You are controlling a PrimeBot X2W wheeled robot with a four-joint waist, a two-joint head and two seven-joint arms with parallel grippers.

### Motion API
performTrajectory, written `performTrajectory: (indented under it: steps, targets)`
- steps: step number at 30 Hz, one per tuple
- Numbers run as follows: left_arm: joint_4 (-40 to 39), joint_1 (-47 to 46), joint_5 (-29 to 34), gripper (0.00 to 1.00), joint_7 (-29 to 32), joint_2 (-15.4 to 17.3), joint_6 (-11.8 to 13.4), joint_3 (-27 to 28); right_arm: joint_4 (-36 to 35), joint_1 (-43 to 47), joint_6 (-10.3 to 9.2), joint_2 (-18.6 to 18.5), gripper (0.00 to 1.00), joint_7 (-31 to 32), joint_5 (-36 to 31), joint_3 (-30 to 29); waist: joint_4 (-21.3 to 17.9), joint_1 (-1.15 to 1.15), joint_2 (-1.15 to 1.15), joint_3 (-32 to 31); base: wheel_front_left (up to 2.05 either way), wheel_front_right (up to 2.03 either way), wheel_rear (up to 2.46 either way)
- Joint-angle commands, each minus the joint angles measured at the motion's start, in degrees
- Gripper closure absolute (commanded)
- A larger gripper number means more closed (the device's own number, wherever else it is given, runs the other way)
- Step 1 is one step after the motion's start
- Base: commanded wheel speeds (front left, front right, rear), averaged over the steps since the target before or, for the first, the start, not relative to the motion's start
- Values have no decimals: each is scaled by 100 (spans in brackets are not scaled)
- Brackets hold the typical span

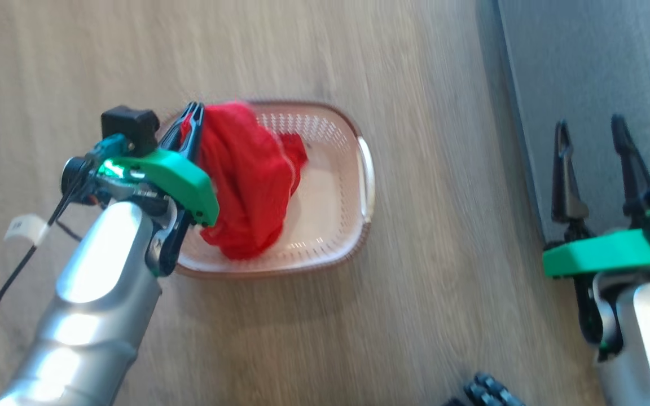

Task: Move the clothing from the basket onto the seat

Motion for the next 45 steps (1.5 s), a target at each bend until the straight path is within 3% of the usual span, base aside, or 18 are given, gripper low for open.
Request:
performTrajectory:
  steps: [1, 10, 21, 33, 38, 45]
  targets:
    - [-420, 118, -56, 100, 20, 231, 95, 198, -106, 210, 40, -147, 0, -61, -1, 79, 372, 1, 0, -632, 0, 0, 0]
    - [-1795, 951, -187, 100, 408, 662, 499, 359, 109, 598, 40, -377, 0, -61, 72, 115, 633, 1, 0, -1530, 0, 0, 0]
    - [-2881, 1652, -343, 100, 783, 1239, 953, 737, 331, 811, 40, -693, 0, -61, 140, 323, 793, 1, 0, -2110, 0, 0, 0]
    - [-3204, 1727, -313, 100, 979, 1521, 1048, 788, 390, 705, 40, -890, 0, -61, 195, 771, 896, 1, 0, -2277, 0, 0, 0]
    - [-3320, 1553, -228, 100, 1075, 1549, 986, 650, 395, 337, 40, -1098, 0, -61, 228, 1492, 944, 1, 0, -2314, 0, 0, 0]
    - [-3517, 1228, -95, 100, 1196, 1355, 854, 297, 643, -608, 40, -1195, 0, -61, 337, 3001, 1010, 1, 0, -2375, 0, 0, 0]
